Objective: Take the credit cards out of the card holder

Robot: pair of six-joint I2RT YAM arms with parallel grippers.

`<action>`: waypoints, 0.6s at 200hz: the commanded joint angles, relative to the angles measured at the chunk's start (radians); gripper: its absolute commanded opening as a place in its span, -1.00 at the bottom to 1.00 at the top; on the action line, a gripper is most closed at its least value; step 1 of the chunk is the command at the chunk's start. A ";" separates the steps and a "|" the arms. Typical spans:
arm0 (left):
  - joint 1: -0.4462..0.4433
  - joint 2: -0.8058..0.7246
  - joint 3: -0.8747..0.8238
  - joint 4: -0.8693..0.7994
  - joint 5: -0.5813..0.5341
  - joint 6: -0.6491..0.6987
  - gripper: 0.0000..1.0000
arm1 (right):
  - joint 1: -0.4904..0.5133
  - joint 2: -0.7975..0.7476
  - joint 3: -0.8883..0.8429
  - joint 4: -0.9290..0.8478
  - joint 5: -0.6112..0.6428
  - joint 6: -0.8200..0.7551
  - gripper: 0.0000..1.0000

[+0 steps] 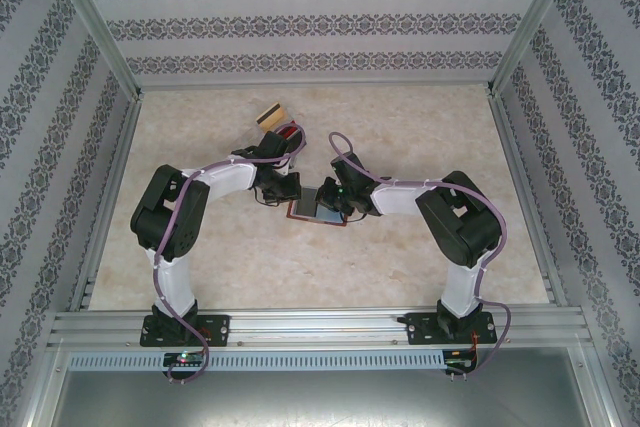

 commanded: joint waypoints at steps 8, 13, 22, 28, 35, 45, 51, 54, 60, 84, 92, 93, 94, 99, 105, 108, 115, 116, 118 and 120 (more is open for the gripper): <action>-0.010 0.030 0.008 -0.065 -0.015 -0.004 -0.75 | 0.002 -0.014 0.000 -0.023 0.000 -0.023 -0.90; -0.010 0.029 0.008 -0.066 -0.022 -0.007 -0.73 | 0.001 -0.018 -0.002 -0.027 0.005 -0.022 -0.90; -0.010 0.024 0.009 -0.070 -0.028 -0.011 -0.70 | -0.001 -0.025 -0.008 -0.030 0.014 -0.026 -0.91; -0.010 0.021 0.010 -0.073 -0.035 -0.012 -0.68 | -0.003 -0.029 -0.011 -0.032 0.017 -0.026 -0.91; -0.010 0.017 0.013 -0.079 -0.045 -0.012 -0.66 | -0.007 -0.034 -0.016 -0.034 0.021 -0.024 -0.91; -0.010 0.018 0.018 -0.090 -0.059 -0.011 -0.65 | -0.009 -0.039 -0.024 -0.033 0.026 -0.022 -0.91; -0.010 0.019 0.022 -0.095 -0.065 -0.009 -0.65 | -0.012 -0.044 -0.027 -0.033 0.032 -0.024 -0.91; -0.011 0.020 0.023 -0.096 -0.066 -0.007 -0.65 | -0.011 -0.044 -0.028 -0.033 0.033 -0.024 -0.91; -0.010 0.022 0.025 -0.101 -0.069 -0.006 -0.65 | -0.013 -0.047 -0.032 -0.035 0.036 -0.026 -0.91; -0.011 0.027 0.033 -0.108 -0.066 -0.009 -0.65 | -0.017 -0.054 -0.042 -0.032 0.044 -0.023 -0.92; -0.011 0.027 0.034 -0.109 -0.065 -0.011 -0.65 | -0.017 -0.053 -0.045 -0.025 0.044 -0.022 -0.92; -0.010 0.027 0.034 -0.110 -0.065 -0.012 -0.64 | -0.017 -0.053 -0.045 -0.025 0.043 -0.022 -0.92; -0.010 0.027 0.034 -0.110 -0.065 -0.012 -0.64 | -0.017 -0.053 -0.045 -0.024 0.042 -0.022 -0.92; -0.010 0.026 0.036 -0.109 -0.063 -0.012 -0.64 | -0.017 -0.052 -0.047 -0.019 0.038 -0.022 -0.92; -0.010 0.029 0.038 -0.109 -0.060 -0.012 -0.65 | -0.018 -0.050 -0.047 -0.009 0.029 -0.020 -0.92; -0.010 0.029 0.040 -0.111 -0.060 -0.012 -0.65 | -0.018 -0.048 -0.048 -0.003 0.023 -0.018 -0.92; -0.011 0.026 0.042 -0.112 -0.059 -0.010 -0.66 | -0.019 -0.047 -0.050 0.007 0.017 -0.016 -0.92; -0.010 0.027 0.042 -0.112 -0.059 -0.010 -0.66 | -0.018 -0.047 -0.051 0.008 0.016 -0.016 -0.92; -0.010 0.026 0.043 -0.111 -0.059 -0.009 -0.66 | -0.018 -0.047 -0.050 0.008 0.015 -0.015 -0.92; -0.010 0.025 0.043 -0.114 -0.061 -0.009 -0.66 | -0.018 -0.047 -0.050 0.010 0.014 -0.014 -0.92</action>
